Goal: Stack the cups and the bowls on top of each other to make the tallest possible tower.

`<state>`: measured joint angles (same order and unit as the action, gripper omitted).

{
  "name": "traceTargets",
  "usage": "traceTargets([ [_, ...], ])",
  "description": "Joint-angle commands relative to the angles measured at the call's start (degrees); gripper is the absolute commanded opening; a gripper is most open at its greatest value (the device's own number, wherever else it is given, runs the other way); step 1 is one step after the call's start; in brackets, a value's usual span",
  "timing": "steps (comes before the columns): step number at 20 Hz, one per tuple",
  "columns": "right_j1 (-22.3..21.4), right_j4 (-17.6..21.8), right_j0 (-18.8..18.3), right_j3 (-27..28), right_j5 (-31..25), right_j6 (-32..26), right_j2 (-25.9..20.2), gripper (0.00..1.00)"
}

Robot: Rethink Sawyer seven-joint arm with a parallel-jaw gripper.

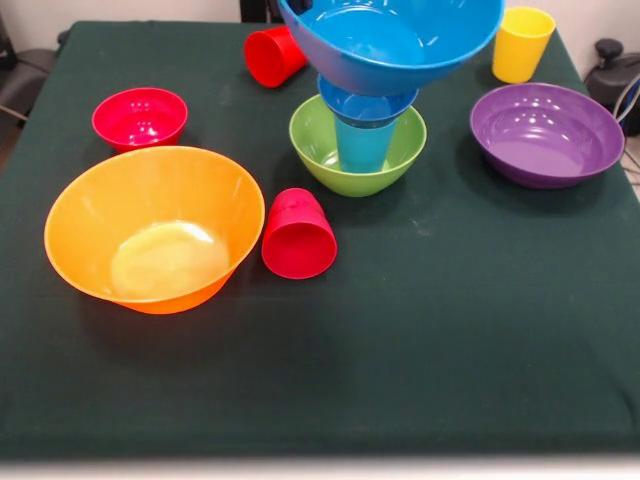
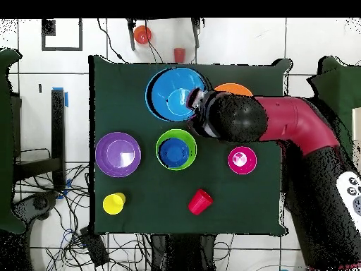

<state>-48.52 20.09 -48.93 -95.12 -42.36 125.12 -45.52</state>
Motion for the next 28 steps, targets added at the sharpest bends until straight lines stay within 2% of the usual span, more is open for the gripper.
traceTargets([
  [1,-0.34,4.92,0.07,-6.76,0.16,-4.77,4.38,0.0],
  [5,-0.52,5.81,0.22,-7.24,-0.05,-4.7,4.79,0.0],
  [12,-2.68,5.29,1.37,-8.63,-4.79,-5.64,4.73,0.0],
  [18,-2.09,6.17,1.83,-9.84,-1.47,-5.77,4.37,0.0],
  [28,-0.41,7.75,3.42,-7.95,-1.44,-5.17,5.74,0.0],
])
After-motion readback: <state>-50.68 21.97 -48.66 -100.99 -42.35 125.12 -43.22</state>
